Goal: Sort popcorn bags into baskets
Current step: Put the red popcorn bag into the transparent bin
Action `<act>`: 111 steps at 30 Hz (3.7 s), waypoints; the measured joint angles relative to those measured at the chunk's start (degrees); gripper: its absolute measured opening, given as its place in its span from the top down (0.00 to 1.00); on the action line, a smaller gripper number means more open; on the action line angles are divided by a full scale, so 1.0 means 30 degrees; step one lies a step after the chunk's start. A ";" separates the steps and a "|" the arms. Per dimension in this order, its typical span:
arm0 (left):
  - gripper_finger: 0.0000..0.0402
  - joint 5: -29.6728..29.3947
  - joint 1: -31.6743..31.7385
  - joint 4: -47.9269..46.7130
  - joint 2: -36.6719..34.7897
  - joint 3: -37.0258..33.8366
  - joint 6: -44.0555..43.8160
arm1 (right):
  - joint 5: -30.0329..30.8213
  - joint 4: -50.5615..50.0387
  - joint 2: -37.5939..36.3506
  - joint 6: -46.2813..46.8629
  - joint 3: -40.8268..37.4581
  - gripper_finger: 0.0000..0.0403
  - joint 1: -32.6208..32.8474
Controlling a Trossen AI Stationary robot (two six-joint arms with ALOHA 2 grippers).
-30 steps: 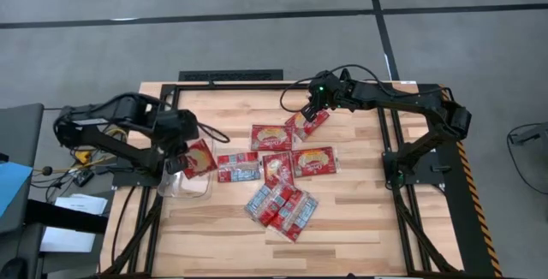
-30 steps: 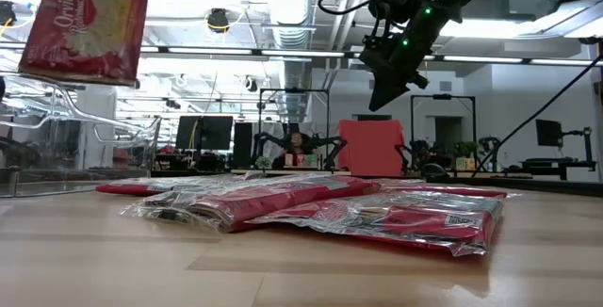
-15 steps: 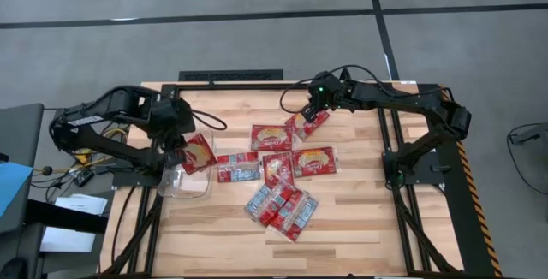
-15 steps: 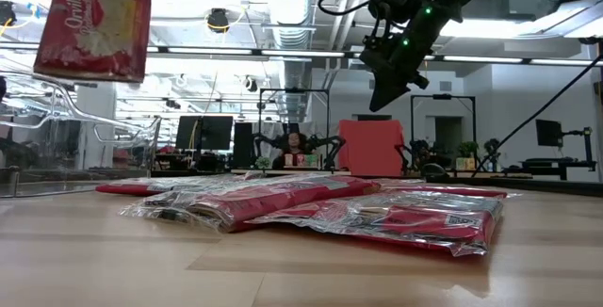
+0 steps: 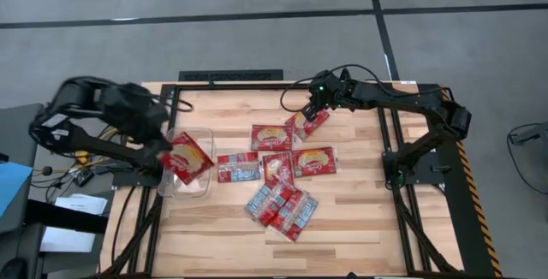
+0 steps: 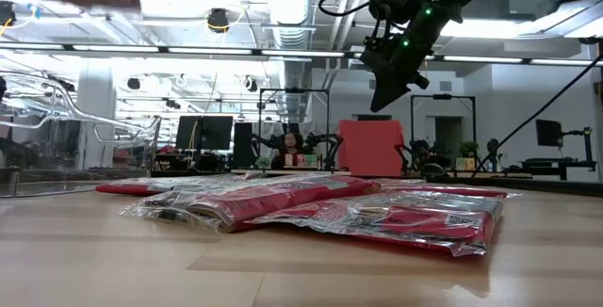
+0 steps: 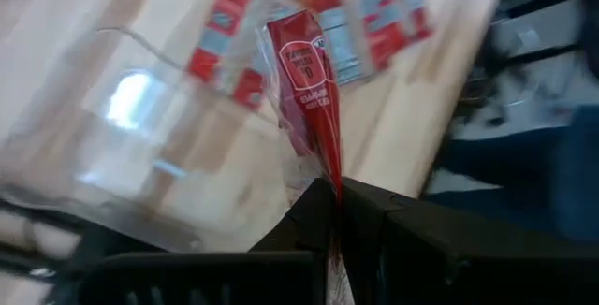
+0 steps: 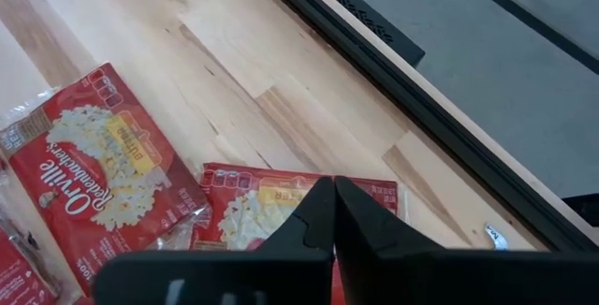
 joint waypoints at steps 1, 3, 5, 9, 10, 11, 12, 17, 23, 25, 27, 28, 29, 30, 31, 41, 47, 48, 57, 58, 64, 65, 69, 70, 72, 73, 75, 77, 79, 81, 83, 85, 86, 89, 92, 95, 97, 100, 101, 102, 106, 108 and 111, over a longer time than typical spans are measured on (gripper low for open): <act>1.00 0.0271 0.0000 0.0019 -0.0182 0.0232 -0.0439 | 0.0004 0.0007 0.0000 0.0000 0.0000 0.93 0.0000; 1.00 0.0925 -0.0007 0.0023 -0.0752 0.0400 -0.1529 | 0.0003 0.0003 0.0000 0.0000 0.0000 0.92 0.0007; 1.00 0.0926 -0.0007 0.0012 -0.1466 0.0196 -0.2152 | 0.0006 0.0015 0.0000 0.0000 0.0000 0.91 0.0007; 1.00 -0.0808 -0.0007 -0.0029 -0.2800 -0.1181 -0.2227 | 0.0038 0.0035 0.0000 0.0005 0.0000 0.91 0.0002; 1.00 -0.1449 -0.0007 -0.0057 -0.3065 -0.1709 -0.2014 | 0.0042 0.0056 0.0000 0.0007 0.0000 0.92 0.0007; 1.00 -0.2035 -0.0007 -0.0055 -0.3231 -0.2236 -0.1765 | 0.0042 0.0058 0.0000 0.0007 0.0000 0.92 0.0007; 1.00 -0.2311 -0.0007 0.0002 -0.3326 -0.2778 -0.1529 | 0.0046 0.0058 0.0000 0.0007 0.0000 0.93 0.0007; 1.00 -0.0830 -0.0007 0.0040 -0.3391 -0.5598 -0.0158 | 0.0050 0.0058 0.0000 0.0022 0.0000 0.95 0.0007; 1.00 0.0215 0.0004 0.0078 -0.3128 -0.9106 0.1230 | 0.0057 0.0058 0.0000 0.0475 0.0000 0.92 0.0007; 1.00 -0.0259 -0.0004 0.0034 -0.2959 -0.9772 0.1739 | 0.0057 0.0058 0.0000 0.0503 0.0000 0.91 0.0007; 1.00 -0.0664 -0.0026 -0.0002 -0.2598 -1.0129 0.2395 | 0.0057 0.0064 0.0000 0.0503 0.0000 0.90 0.0007; 1.00 -0.0976 -0.0015 0.0005 -0.2403 -1.0209 0.2774 | 0.0057 0.0063 0.0000 0.0502 0.0000 0.90 0.0007; 1.00 -0.1254 -0.0015 0.0013 -0.2126 -1.0215 0.3102 | 0.0057 0.0061 0.0000 0.0503 0.0000 0.90 0.0007; 1.00 -0.1379 -0.0009 0.0031 -0.1779 -1.0222 0.3563 | 0.0057 0.0064 0.0000 0.0503 0.0000 0.91 0.0007; 1.00 -0.1472 -0.0007 0.0041 -0.1413 -1.0222 0.3998 | 0.0057 0.0066 0.0000 0.0500 0.0000 0.91 0.0007; 1.00 -0.0731 -0.0007 0.0024 0.2320 -1.0237 0.9732 | 0.0057 0.0051 0.0000 0.0488 0.0000 0.95 0.0007; 1.00 -0.0816 0.0019 0.0695 0.3902 -1.0237 1.3324 | 0.0057 0.0032 0.0000 0.0481 0.0000 0.90 0.0007; 1.00 -0.0812 0.0109 0.1061 0.4103 -1.0237 1.3793 | 0.0057 0.0026 0.0000 0.0476 0.0000 0.90 0.0007; 1.00 -0.0577 0.1053 0.2187 0.5402 -1.0397 1.5985 | 0.0050 -0.0018 0.0000 -0.0010 0.0000 0.92 0.0007; 1.00 -0.0454 0.1122 0.2236 0.5403 -1.0540 1.6246 | 0.0050 -0.0022 0.0000 -0.0015 0.0000 0.92 0.0007; 0.99 -0.0366 0.1246 0.2882 0.5410 -1.1319 1.6800 | 0.0050 -0.0015 0.0000 -0.0029 -0.0004 0.94 0.0007; 0.98 -0.0461 0.1246 0.2965 0.5410 -1.1330 1.6935 | 0.0050 -0.0015 0.0000 -0.0038 -0.0002 0.94 0.0007; 0.92 -0.1625 0.1246 0.3406 0.5410 -1.1330 1.6960 | 0.0050 -0.0011 0.0000 -0.0089 -0.0004 0.92 0.0007; 0.90 -0.1840 0.1246 0.3415 0.5410 -1.1330 1.6989 | 0.0050 -0.0007 0.0000 -0.0212 -0.0007 0.91 0.0007; 0.85 -0.2030 0.1246 0.3398 0.5410 -1.1330 1.6994 | 0.0050 0.0000 0.0000 -0.0470 0.0000 0.89 0.0007; 0.82 -0.2036 0.1246 0.3364 0.5410 -1.1330 1.6970 | 0.0050 0.0007 0.0000 -0.0515 0.0000 0.88 0.0007; 0.76 -0.2221 0.1246 0.3174 0.5410 -1.1255 1.6598 | 0.0050 0.0007 0.0000 -0.0528 -0.0003 0.87 0.0007; 0.70 -0.2238 0.1272 0.2700 0.5406 -1.0780 1.6145 | 0.0033 0.0061 0.0000 -0.0864 -0.0006 0.85 0.0007; 0.63 -0.2263 0.1434 0.2381 0.5403 -1.0079 1.5871 | 0.0006 0.0196 -0.0008 -0.1441 -0.0007 0.84 0.0007; 0.56 -0.2570 0.1714 0.1867 0.5407 -0.9148 1.5345 | -0.0007 0.0368 -0.0035 -0.1731 -0.0007 0.82 0.0007; 0.50 -0.2745 0.2088 0.1209 0.5403 -0.8079 1.4635 | -0.0250 0.0400 -0.0044 -0.1797 0.0055 0.80 0.0016; 0.46 -0.2368 0.2431 0.1213 0.5403 -0.6851 1.3745 | -0.1652 0.0298 -0.0044 -0.1899 0.0303 0.80 0.0128; 0.44 -0.1857 0.2603 0.1460 0.5403 -0.6235 1.3254 | -0.2807 0.0539 -0.0044 -0.2062 0.0459 0.80 0.0219; 0.43 -0.0088 0.3079 0.3173 0.5403 -0.4319 1.2308 | -0.6399 0.2376 -0.0022 -0.2499 0.0619 0.83 0.1107; 0.44 0.0288 0.3542 0.4912 0.5403 -0.2443 1.1901 | -0.7244 0.5494 0.1030 -0.3527 0.0685 0.88 0.2901; 0.45 -0.0794 0.3984 0.6275 0.5403 -0.0784 1.1558 | -0.7458 0.8625 0.2865 -0.4683 0.0634 0.95 0.4644; 0.45 -0.1991 0.4195 0.6627 0.5396 0.0096 1.1398 | -0.7708 1.1152 0.4246 -0.4969 0.0656 0.98 0.5512; 0.45 -0.3821 0.4429 0.7058 0.5389 0.0893 1.1325 | -0.7839 1.3860 0.6506 -0.4872 0.0997 0.96 0.6278; 0.46 -0.4418 0.4483 0.7050 0.5389 0.1047 1.1213 | -0.7993 1.4157 0.7257 -0.4860 0.1389 0.95 0.6414; 0.46 -0.4876 0.4531 0.7047 0.5389 0.1124 1.1048 | -0.8193 1.4238 0.8031 -0.4881 0.1895 0.94 0.6567; 0.46 -0.5361 0.4677 0.6992 0.5403 0.1136 0.9893 | -0.9174 1.3457 1.0968 -0.4995 0.4269 0.97 0.7217; 0.46 -0.5317 0.4667 0.6992 0.5396 0.1136 0.9141 | -0.9292 1.2193 1.2203 -0.5445 0.5340 0.98 0.7576; 0.46 -0.5224 0.4663 0.6992 0.5403 0.1136 0.8095 | -0.8852 0.9949 1.3404 -0.6451 0.6805 0.98 0.7925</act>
